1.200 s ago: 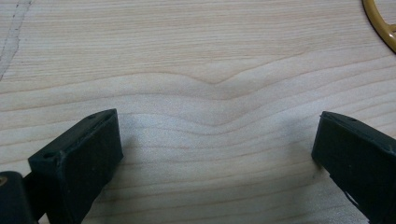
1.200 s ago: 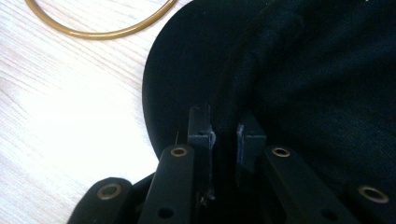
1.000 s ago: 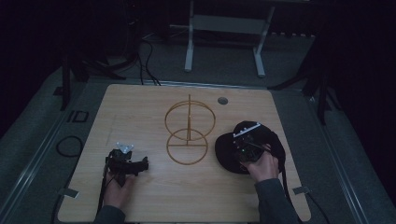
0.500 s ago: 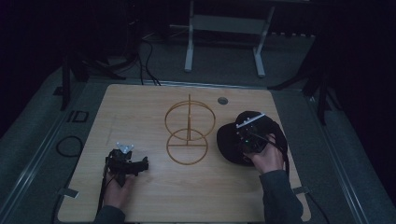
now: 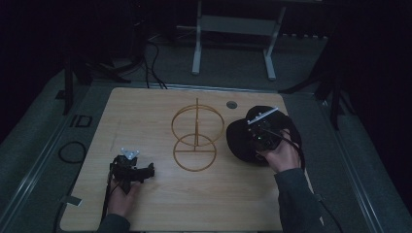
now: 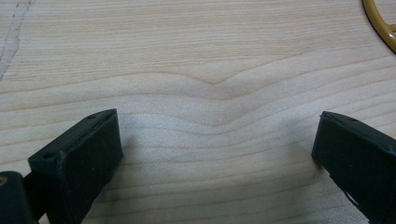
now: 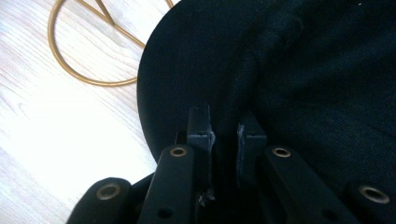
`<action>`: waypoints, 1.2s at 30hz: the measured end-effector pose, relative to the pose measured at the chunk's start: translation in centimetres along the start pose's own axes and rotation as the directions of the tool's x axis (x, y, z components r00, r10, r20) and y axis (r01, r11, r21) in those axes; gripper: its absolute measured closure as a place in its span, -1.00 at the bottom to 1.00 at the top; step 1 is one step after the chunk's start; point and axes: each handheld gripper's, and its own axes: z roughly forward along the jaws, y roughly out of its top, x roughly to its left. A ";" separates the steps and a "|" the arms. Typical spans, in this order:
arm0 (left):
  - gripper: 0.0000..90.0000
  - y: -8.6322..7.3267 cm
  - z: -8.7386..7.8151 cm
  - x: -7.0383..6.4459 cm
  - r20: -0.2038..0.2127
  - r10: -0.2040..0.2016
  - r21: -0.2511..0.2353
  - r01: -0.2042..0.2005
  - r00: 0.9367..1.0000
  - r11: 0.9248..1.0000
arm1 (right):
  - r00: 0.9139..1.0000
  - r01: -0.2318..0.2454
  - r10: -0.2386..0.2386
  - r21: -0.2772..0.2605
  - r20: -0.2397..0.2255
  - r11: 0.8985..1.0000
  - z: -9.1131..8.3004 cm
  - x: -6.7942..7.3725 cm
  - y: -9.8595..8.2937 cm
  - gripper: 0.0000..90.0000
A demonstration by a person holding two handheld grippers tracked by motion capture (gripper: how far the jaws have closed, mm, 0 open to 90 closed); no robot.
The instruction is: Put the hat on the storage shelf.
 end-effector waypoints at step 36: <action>-0.97 0.0 0.0 0.0 0.000 0.000 0.000 0.000 1.000 1.000 | 0.997 0.074 -0.074 0.020 -0.024 0.997 -4.4 -0.6 2.8 0.79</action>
